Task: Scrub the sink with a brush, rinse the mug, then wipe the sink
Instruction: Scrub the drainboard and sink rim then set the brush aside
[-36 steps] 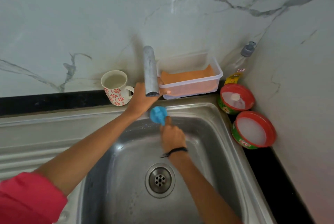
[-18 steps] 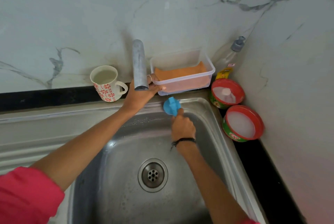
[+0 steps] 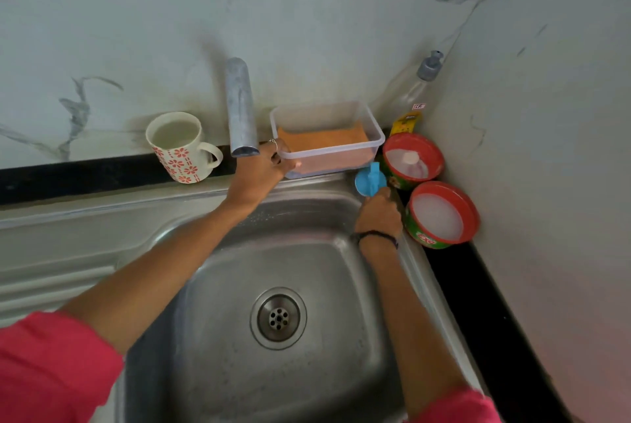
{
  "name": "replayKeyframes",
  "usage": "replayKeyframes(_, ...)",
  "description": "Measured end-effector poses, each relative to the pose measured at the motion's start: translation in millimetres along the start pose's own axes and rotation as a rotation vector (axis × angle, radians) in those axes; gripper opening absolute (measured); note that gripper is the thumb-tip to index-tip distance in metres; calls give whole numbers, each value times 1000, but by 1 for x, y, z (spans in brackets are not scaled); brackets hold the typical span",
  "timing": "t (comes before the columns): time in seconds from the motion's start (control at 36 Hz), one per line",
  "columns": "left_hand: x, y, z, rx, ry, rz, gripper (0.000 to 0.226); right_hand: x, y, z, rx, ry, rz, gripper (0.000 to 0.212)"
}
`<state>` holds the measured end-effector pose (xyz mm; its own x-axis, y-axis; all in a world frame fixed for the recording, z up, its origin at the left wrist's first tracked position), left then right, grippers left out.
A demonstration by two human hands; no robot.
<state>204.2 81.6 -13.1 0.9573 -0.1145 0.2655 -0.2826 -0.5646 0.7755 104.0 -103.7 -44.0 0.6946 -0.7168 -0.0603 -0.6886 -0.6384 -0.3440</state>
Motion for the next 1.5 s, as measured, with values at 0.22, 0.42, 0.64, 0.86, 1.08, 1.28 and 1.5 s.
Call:
replayKeyframes(0.22, -6, -5, 7, 66, -44, -22, 23, -31, 24, -3, -124, 10, -40, 39)
replayKeyframes(0.42, -8, -2, 21, 122, -66, -9, 22, -52, 40, -3, -246, 18, -58, 40)
replayKeyframes(0.64, -17, 0, 33, 60, -251, -95, 67, -19, 21, -16, -244, 65, -127, 38)
replayKeyframes(0.86, -107, 12, 19, -7, -325, -62, 87, -99, 95, -17, -359, 96, -56, 35)
replayKeyframes(1.08, -211, 30, 14, 160, -714, -7, 64, -67, 62, -26, -306, 73, -158, 39)
replayKeyframes(1.28, -256, 44, 17, 199, -895, 25, 51, -111, 106, -35, -328, 42, -120, 38)
replayKeyframes(1.5, -287, 56, 14, 354, -1000, 140, 58, -142, 137, -43, -347, 46, -68, 37)
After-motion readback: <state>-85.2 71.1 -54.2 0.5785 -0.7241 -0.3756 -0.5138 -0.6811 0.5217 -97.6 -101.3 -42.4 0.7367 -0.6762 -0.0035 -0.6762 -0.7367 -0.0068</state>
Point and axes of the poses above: each hand's wrist, its own x-axis towards the middle knuckle, its own z-axis out of the palm, y = z × x, the point moved 4 cm from there along x, towards the middle knuckle, and after that the axes turned 8 degrees about y, right-handed, at the moved point
